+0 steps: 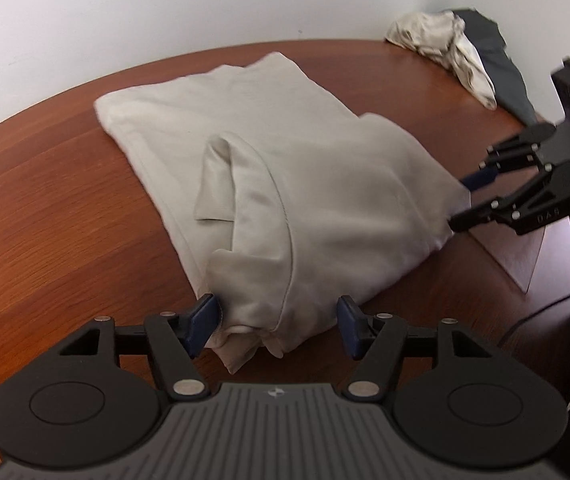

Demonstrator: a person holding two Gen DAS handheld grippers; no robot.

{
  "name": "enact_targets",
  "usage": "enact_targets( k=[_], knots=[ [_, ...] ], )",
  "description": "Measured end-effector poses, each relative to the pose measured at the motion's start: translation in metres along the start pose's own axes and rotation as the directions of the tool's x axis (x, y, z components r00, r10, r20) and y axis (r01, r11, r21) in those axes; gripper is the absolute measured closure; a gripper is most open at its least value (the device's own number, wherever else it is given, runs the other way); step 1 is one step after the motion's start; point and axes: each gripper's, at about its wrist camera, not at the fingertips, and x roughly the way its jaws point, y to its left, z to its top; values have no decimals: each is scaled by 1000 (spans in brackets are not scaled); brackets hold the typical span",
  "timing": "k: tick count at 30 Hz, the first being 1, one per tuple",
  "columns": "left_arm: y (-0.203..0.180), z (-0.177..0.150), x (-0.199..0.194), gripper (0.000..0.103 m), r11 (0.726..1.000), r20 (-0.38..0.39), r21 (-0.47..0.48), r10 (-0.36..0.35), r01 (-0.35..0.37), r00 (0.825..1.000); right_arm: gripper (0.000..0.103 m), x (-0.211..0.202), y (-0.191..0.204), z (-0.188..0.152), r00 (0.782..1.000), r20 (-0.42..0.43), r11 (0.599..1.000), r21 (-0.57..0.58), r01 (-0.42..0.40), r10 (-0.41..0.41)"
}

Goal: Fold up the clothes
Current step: 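Grasp the beige shirt's folded edge with both tools, then fold the gripped edge over the shirt with both tools, then open them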

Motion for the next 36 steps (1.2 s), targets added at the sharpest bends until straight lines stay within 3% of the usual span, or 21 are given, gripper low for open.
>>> enact_targets(
  k=[13,15,16,17,20,23,32,36],
  knots=[
    [-8,-5,8,30,1000,0,11,-2,2,1000,53,4,-1,-8,1000,25,996,-82,-16,18],
    [-12,-5,10,43,999,13,33,23,-23,1000,57,4,1,-9,999,36,996,-93,-12,15],
    [-12,-5,10,63,999,18,36,22,-23,1000,60,4,2,-10,999,41,995,-98,-10,14],
    [-13,-5,9,72,999,22,37,19,-19,1000,65,3,2,-10,999,48,996,-93,-12,16],
    [-14,-2,6,83,999,26,41,2,-3,1000,75,-2,3,-8,997,72,997,-77,-12,17],
    [-17,0,0,86,999,31,38,-14,12,999,89,-13,0,-5,994,98,998,-46,-35,39],
    [-23,-8,-46,88,992,62,-75,-99,103,993,94,-68,-1,-9,978,117,984,22,-176,173],
    [-30,-16,-72,88,975,75,-146,-159,169,984,94,-95,0,-15,963,109,963,81,-256,246]
  ],
)
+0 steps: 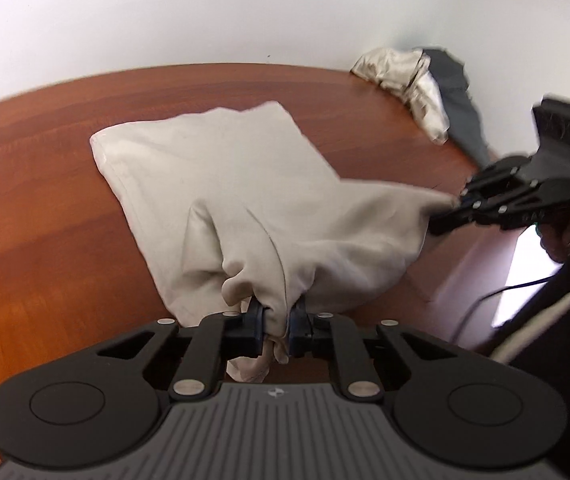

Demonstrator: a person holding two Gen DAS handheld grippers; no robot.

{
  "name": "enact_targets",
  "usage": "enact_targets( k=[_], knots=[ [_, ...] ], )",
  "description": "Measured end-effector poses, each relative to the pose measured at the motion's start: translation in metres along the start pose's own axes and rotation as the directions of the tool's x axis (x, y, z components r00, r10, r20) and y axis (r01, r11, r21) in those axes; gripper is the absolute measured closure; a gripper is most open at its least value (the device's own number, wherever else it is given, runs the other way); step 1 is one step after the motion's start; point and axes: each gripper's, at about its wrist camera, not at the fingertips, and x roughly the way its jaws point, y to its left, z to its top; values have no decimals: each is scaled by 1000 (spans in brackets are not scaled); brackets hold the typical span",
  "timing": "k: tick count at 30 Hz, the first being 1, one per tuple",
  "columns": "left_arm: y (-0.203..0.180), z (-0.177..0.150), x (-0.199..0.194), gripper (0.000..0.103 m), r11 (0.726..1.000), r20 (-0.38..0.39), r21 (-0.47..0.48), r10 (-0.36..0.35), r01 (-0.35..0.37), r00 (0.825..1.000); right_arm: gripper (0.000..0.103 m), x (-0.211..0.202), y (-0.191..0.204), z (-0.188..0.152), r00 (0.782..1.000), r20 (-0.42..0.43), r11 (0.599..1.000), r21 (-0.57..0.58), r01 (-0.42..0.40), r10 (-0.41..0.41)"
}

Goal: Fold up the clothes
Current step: 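Fold the gripped edge over the shirt with both tools, then open them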

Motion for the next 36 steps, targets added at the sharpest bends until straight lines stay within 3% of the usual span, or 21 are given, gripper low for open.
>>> enact_targets(
  k=[5,12,24,31,36],
  knots=[
    [-13,0,-18,89,997,2,-45,-54,55,999,95,-30,3,2,998,21,993,101,-57,56],
    [-9,27,-11,89,994,69,-103,-36,43,997,96,-32,-15,30,998,59,980,200,-20,8],
    [53,85,42,89,978,100,-206,58,-37,993,96,39,-76,105,998,13,967,248,63,-68],
    [91,103,88,89,949,49,-302,109,-89,993,96,89,-128,118,995,-54,946,309,98,-86],
    [103,104,111,88,953,14,-277,135,-126,991,91,111,-145,114,992,-83,938,327,113,-90]
  ],
)
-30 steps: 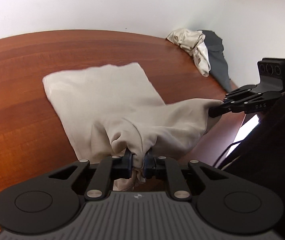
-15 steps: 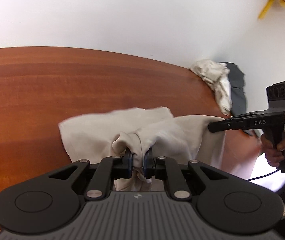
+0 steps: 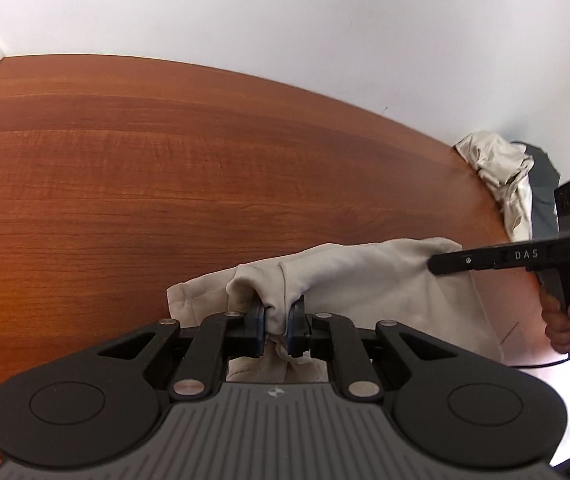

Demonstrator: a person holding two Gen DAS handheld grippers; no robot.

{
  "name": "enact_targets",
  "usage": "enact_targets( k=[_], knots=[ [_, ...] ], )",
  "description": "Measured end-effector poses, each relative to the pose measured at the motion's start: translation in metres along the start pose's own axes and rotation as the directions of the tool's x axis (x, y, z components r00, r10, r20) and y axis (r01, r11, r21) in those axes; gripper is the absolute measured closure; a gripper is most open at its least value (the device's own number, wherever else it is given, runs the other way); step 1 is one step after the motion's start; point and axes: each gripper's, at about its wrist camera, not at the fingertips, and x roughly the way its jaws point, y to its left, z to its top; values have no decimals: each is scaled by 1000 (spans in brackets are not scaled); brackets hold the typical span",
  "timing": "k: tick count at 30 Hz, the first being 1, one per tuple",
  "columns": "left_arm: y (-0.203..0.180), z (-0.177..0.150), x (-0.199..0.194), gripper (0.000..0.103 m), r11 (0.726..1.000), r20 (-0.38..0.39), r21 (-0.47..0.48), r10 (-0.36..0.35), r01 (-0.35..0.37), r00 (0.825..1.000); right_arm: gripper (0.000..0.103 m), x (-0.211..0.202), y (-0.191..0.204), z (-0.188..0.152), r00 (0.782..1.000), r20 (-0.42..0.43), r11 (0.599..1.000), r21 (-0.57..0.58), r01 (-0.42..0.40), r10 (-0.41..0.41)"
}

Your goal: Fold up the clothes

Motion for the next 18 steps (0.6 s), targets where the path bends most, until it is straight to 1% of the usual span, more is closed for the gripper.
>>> enact_targets(
  k=[1,2,3,4,5,6,7,8,9,10,11,12,14,18],
  knots=[
    [0,0,4,86,1000,-5,12,4,-4,1000,90,2,-1,-1,1000,0,1000,-1,7,-7],
    [1,0,5,83,1000,-4,11,6,-6,1000,87,3,-1,-2,1000,1,1000,-2,13,-13],
    [2,1,7,82,1000,-2,8,7,-7,1000,86,3,-1,-4,1000,5,1000,-3,16,-16],
    [4,1,7,81,1000,0,0,1,-1,1000,86,3,-1,-6,1000,9,1000,-4,18,-18],
    [4,1,4,77,1000,10,-9,-1,1,1000,86,0,0,-7,1000,12,1000,-2,23,-23],
    [4,1,1,76,1000,21,-17,-3,3,1000,85,-3,1,-8,999,17,1000,2,27,-27],
    [3,1,-2,72,1000,32,-25,-4,5,999,84,-8,1,-8,999,25,1000,8,30,-30],
    [2,2,-6,65,1000,49,-23,-3,5,999,83,-14,2,-9,999,37,999,15,31,-31],
    [1,2,-12,62,1000,65,-16,1,1,998,79,-19,2,-10,998,48,999,17,30,-31],
    [-2,2,-18,56,1000,78,-10,10,-9,997,76,-26,4,-11,997,61,999,9,37,-37],
    [-6,2,-24,56,1000,86,-3,11,-11,996,72,-32,7,-13,996,73,999,0,44,-44],
    [-9,2,-29,56,1000,89,2,8,-8,996,71,-38,8,-15,995,84,999,-11,53,-52],
    [-17,2,-39,56,1000,86,5,4,-4,996,71,-50,12,-18,993,94,997,-26,67,-64],
    [-33,-7,-54,56,998,90,50,33,-38,995,70,-68,22,-30,990,98,993,-43,106,-102]
  ],
)
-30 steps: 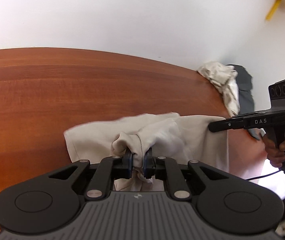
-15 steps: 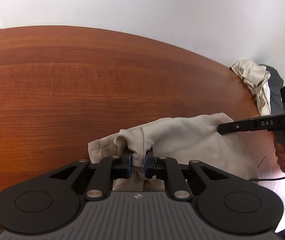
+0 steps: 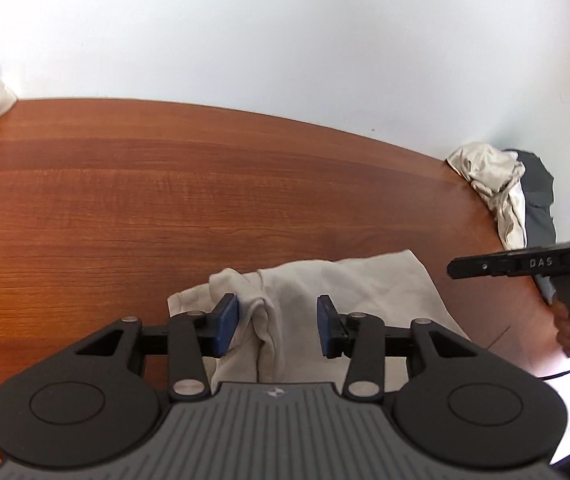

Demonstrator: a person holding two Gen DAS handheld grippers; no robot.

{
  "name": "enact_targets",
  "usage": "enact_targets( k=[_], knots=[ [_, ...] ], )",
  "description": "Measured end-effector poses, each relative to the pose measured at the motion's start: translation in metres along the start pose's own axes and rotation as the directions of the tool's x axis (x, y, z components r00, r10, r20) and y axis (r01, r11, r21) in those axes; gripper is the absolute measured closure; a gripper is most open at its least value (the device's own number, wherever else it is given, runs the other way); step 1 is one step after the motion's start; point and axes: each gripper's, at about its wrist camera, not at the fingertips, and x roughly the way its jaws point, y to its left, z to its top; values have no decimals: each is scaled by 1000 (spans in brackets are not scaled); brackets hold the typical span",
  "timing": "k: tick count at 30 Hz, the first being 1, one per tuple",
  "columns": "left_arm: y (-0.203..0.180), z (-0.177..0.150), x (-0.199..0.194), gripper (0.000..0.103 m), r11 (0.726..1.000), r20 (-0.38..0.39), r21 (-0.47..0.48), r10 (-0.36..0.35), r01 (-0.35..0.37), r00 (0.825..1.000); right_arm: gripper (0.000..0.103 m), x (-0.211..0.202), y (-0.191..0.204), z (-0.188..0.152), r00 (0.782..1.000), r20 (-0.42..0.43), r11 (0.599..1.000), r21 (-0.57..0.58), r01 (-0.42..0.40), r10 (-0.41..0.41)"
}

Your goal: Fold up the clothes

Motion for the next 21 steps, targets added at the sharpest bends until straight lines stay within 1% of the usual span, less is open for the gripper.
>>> enact_targets(
  k=[4,8,11,13,14,16,18,21],
  knots=[
    [-11,-12,-9,56,999,-9,20,25,-25,1000,70,-12,16,-12,999,-15,999,-33,31,-31],
    [-21,-27,-13,56,1000,-23,27,6,-6,1000,70,-21,33,-27,999,-20,998,-64,26,-27],
    [-31,-37,-11,56,999,-34,42,-28,29,999,71,-19,42,-38,999,-28,996,-89,28,-31],
    [-36,-43,-9,56,996,-33,42,-78,79,996,76,-16,48,-45,999,-33,994,-104,29,-32],
    [-39,-46,-6,60,995,-41,48,-90,92,995,79,-14,50,-47,999,-35,994,-109,29,-33],
    [-47,-52,0,67,991,-63,70,-113,118,992,79,-11,54,-50,999,-38,993,-118,29,-33],
    [-52,-57,5,69,987,-76,92,-125,132,989,79,-7,57,-54,999,-37,991,-130,29,-34],
    [-55,-65,17,69,986,-106,105,-117,128,987,79,3,58,-62,998,-51,989,-143,35,-42]
  ],
)
